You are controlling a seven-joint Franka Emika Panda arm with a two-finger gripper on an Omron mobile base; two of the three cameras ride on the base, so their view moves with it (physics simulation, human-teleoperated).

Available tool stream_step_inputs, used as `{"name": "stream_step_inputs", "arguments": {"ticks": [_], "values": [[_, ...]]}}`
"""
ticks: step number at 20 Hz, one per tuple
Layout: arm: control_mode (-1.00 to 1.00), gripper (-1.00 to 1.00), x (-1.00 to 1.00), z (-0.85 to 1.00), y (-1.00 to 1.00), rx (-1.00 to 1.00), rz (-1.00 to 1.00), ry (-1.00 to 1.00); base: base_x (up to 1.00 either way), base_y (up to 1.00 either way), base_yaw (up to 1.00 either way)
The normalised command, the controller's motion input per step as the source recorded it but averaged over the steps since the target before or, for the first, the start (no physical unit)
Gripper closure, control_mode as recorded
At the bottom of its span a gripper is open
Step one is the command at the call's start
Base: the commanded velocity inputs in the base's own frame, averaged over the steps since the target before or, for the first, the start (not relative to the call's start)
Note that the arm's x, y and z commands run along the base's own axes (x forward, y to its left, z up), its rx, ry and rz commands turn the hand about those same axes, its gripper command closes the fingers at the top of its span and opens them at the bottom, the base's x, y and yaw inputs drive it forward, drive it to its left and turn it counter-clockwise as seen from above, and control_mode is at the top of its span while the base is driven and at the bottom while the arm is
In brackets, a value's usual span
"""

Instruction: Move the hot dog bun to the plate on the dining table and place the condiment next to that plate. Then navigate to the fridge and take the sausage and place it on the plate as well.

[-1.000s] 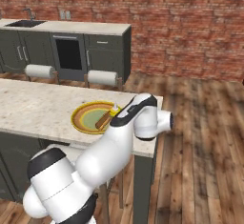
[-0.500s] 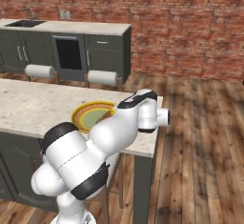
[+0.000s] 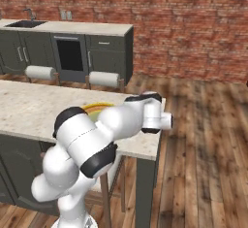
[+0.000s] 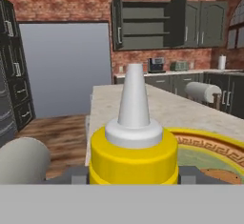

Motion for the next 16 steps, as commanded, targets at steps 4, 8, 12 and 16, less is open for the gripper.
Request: {"name": "stream_step_inputs", "arguments": {"ticks": [4,8,12,16], "values": [[-1.00,1.00,0.09,-0.32,-0.09,0.00,0.06,-0.07,0.00,0.00,0.00],[-1.00,1.00,0.04,-0.31,-0.15,0.00,0.04,-0.04,0.00,0.00,0.00],[-1.00,1.00,0.22,-0.23,-0.09,0.00,0.03,-0.03,0.00,0.00,0.00],[-1.00,1.00,0.43,-0.17,-0.02,0.00,0.01,-0.02,0.00,0.00,0.00]]}}
